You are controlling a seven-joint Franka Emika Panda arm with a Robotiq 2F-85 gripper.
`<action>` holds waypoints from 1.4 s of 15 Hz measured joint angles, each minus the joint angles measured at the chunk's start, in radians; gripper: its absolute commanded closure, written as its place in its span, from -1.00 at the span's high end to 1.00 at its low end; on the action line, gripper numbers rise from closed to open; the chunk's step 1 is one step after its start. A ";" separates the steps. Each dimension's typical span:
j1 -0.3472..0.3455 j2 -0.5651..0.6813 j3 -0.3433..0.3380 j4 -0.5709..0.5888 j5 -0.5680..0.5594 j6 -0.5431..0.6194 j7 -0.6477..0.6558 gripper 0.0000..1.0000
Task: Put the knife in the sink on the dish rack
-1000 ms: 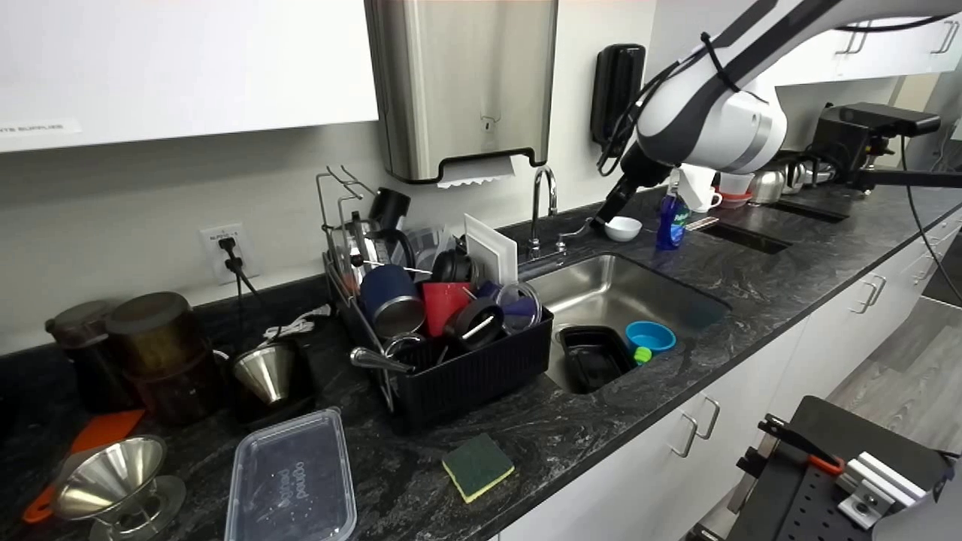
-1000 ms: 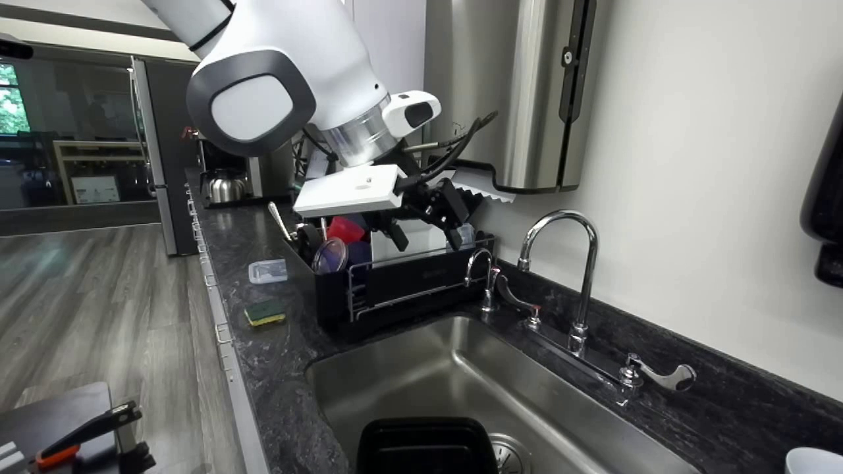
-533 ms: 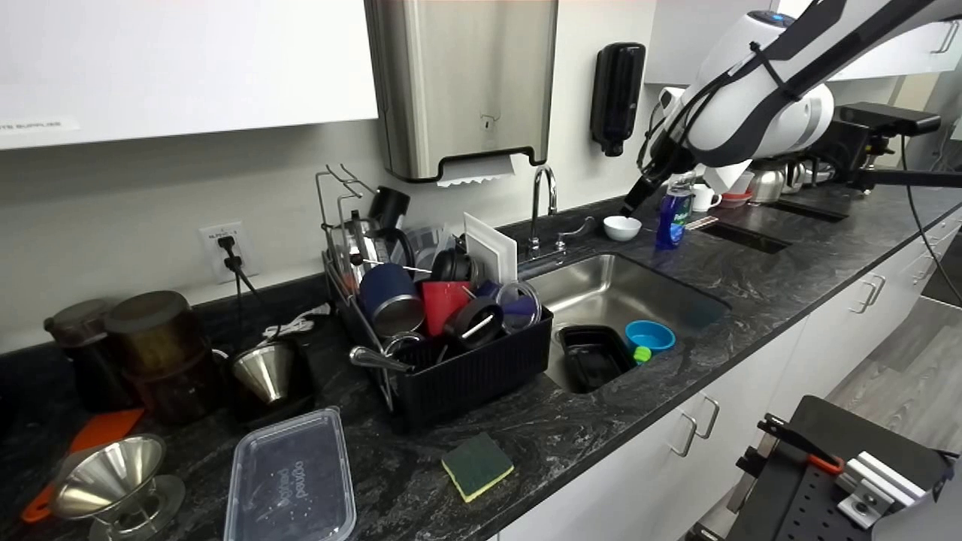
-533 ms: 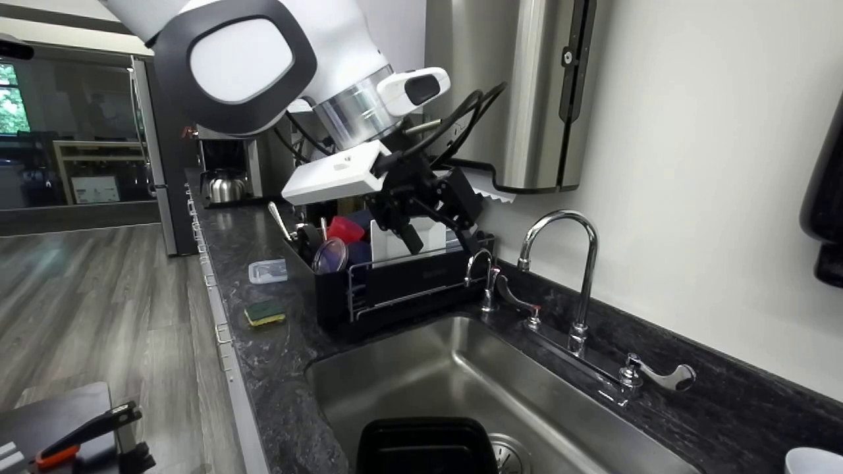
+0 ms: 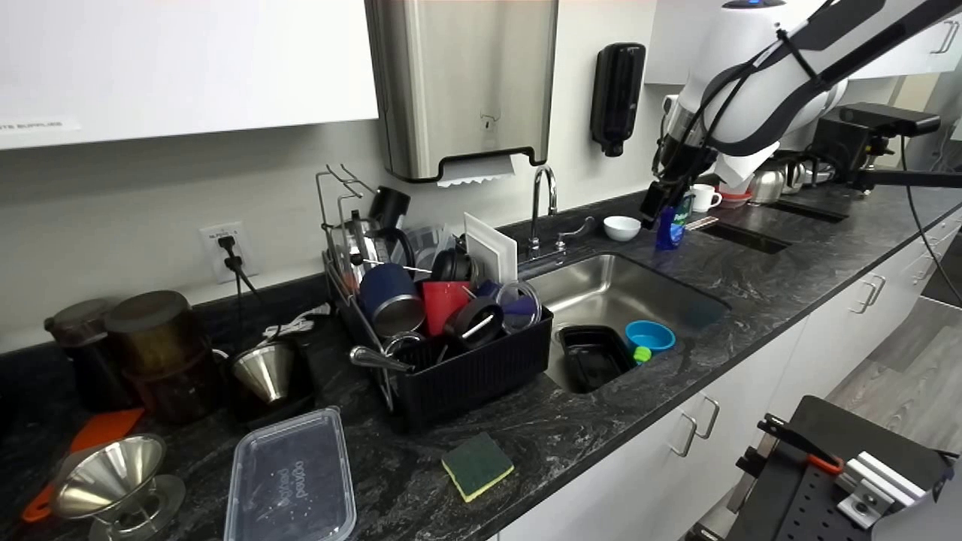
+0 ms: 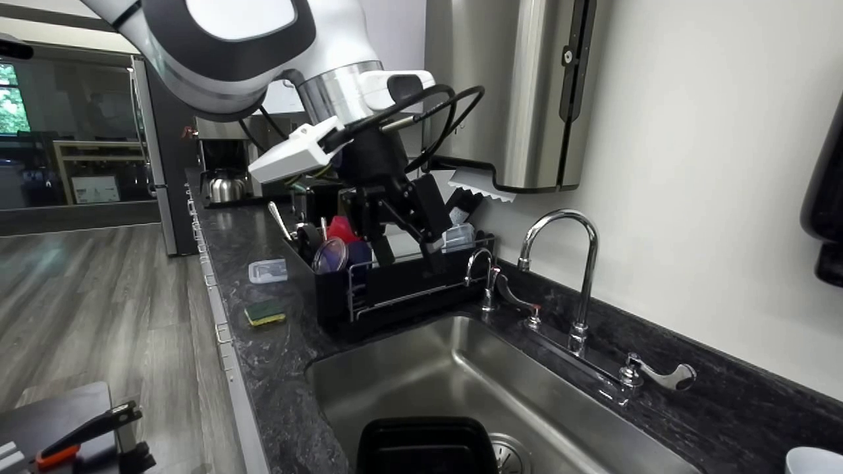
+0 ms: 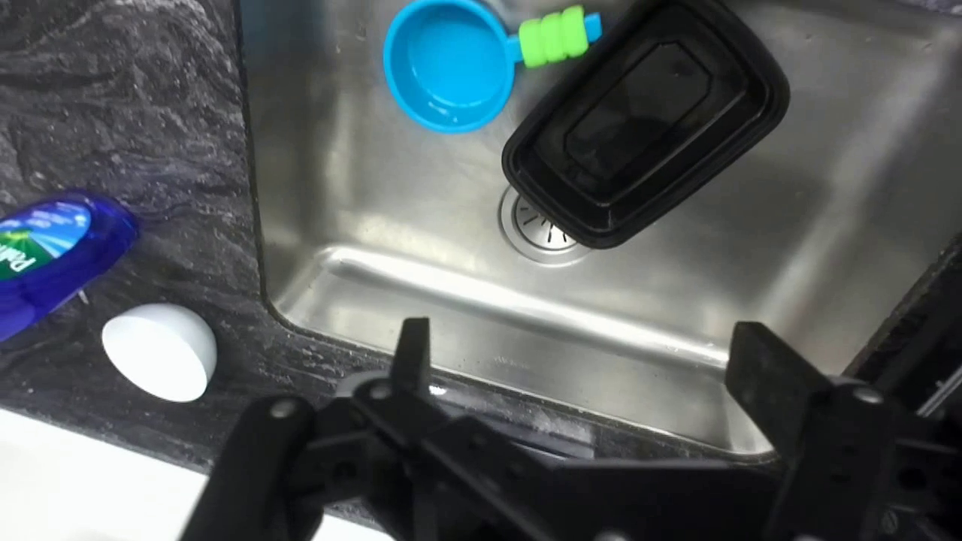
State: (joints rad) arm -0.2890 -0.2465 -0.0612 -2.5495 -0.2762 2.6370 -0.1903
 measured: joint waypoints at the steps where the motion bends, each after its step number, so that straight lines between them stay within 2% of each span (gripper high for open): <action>1: 0.004 -0.004 -0.004 0.004 0.000 -0.040 0.005 1.00; 7: 0.023 -0.008 -0.048 0.025 0.008 -0.199 0.011 1.00; 21: 0.035 -0.008 -0.057 0.025 0.007 -0.201 0.013 1.00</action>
State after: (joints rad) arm -0.2542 -0.2544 -0.1186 -2.5243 -0.2694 2.4362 -0.1776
